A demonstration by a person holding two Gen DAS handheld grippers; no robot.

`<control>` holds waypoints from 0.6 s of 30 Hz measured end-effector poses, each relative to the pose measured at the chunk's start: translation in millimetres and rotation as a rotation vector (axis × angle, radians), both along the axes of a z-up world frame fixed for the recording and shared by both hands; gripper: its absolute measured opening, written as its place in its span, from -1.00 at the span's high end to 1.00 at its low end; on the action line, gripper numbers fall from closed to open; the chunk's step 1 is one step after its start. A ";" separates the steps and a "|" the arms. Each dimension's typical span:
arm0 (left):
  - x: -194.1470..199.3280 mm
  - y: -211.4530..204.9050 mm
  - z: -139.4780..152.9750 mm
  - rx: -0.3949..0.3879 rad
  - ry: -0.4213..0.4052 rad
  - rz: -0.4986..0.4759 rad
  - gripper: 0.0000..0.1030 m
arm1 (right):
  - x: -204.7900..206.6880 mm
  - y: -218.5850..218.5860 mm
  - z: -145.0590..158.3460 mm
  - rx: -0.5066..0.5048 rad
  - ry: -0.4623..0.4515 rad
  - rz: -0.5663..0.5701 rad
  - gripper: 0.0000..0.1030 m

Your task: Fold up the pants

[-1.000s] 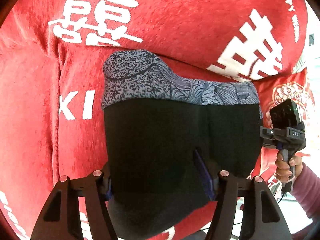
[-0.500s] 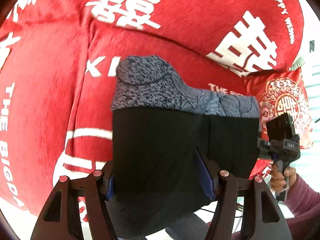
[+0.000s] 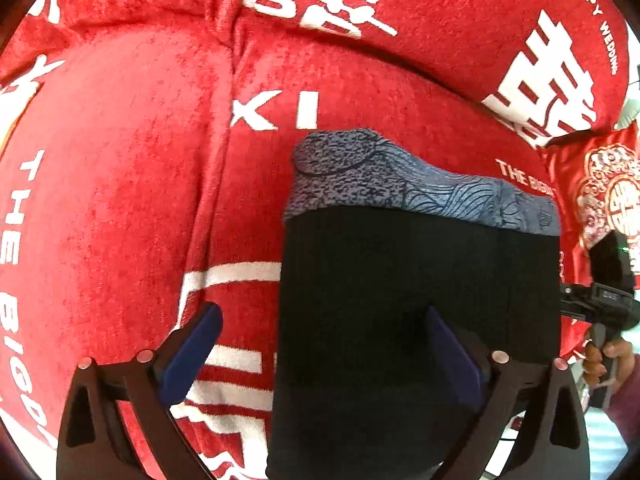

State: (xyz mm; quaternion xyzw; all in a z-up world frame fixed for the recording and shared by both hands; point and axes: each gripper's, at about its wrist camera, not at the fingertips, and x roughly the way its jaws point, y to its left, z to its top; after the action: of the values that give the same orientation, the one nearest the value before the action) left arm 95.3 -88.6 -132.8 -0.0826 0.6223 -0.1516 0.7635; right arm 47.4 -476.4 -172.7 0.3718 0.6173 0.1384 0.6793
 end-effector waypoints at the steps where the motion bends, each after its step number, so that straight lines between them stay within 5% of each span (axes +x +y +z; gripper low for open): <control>1: -1.4 -1.3 2.4 0.017 0.004 0.003 -0.97 | -1.5 2.3 5.4 -0.042 0.006 -0.010 0.02; 5: -14.7 -8.9 20.8 0.136 -0.017 -0.014 -0.97 | -18.4 8.0 22.7 -0.208 0.056 0.004 -0.41; 15: -72.5 -33.2 80.6 0.256 -0.083 -0.056 -0.97 | -78.7 27.3 89.1 -0.344 0.040 -0.082 -0.70; 18: -84.0 -38.2 95.7 0.267 -0.085 -0.060 -0.97 | -89.6 48.0 119.3 -0.460 -0.007 -0.059 -0.91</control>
State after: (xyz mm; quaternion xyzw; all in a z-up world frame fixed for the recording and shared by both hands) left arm 11.3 -126.8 -37.1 0.0452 0.6061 -0.0936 0.7886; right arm -42.2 -428.4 -53.4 0.2245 0.6192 -0.0248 0.7521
